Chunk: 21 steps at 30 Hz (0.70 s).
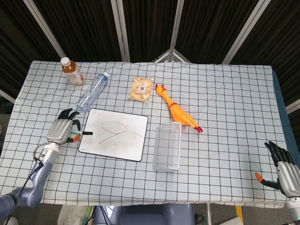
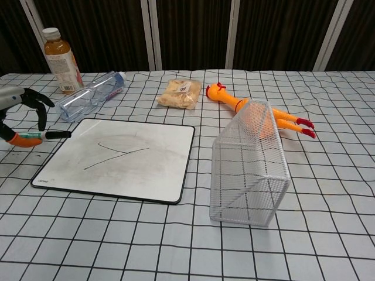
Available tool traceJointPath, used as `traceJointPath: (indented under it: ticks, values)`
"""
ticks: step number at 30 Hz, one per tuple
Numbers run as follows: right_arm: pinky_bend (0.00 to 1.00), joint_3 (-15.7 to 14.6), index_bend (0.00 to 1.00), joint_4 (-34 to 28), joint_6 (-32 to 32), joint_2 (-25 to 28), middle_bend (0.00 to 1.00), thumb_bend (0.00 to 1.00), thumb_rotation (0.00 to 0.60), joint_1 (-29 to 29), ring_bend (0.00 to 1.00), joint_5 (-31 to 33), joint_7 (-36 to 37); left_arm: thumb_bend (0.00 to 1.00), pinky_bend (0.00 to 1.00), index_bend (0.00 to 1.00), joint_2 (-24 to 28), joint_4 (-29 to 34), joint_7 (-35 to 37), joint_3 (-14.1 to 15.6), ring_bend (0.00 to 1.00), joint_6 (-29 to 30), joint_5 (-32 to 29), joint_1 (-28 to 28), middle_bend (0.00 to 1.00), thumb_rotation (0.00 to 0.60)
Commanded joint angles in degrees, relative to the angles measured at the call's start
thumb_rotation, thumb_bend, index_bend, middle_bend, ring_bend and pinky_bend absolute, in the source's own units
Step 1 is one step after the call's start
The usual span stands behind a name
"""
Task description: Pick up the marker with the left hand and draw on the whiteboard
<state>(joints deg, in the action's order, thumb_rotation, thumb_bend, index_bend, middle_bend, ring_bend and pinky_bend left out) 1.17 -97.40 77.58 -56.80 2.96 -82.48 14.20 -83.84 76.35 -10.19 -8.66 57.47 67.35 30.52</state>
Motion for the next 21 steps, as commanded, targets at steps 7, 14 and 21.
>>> traceJointPath:
  ticks: [7, 14, 21]
  values:
    - [0.0, 0.0, 0.0, -0.1, 0.1, 0.0, 0.0, 0.27, 0.6, 0.0, 0.0, -0.1, 0.0, 0.28, 0.0, 0.51, -0.9, -0.5, -6.1, 0.9, 0.0, -0.5, -4.0, -0.2, 0.01, 0.6]
    - [0.0, 0.0, 0.0, -0.1, 0.1, 0.1, 0.0, 0.27, 0.6, -0.1, 0.0, -0.1, 0.0, 0.25, 0.0, 0.4, 0.1, 2.0, -6.4, 0.4, 0.0, 0.7, -5.8, -1.0, 0.0, 0.6]
    - [0.0, -0.1, 0.0, 0.0, 0.0, 0.1, 0.0, 0.27, 0.6, 0.0, 0.0, -0.3, -0.1, 0.21, 0.0, 0.26, 4.3, 10.4, -0.7, -0.8, 0.0, 5.2, -6.1, -4.9, 0.0, 0.6]
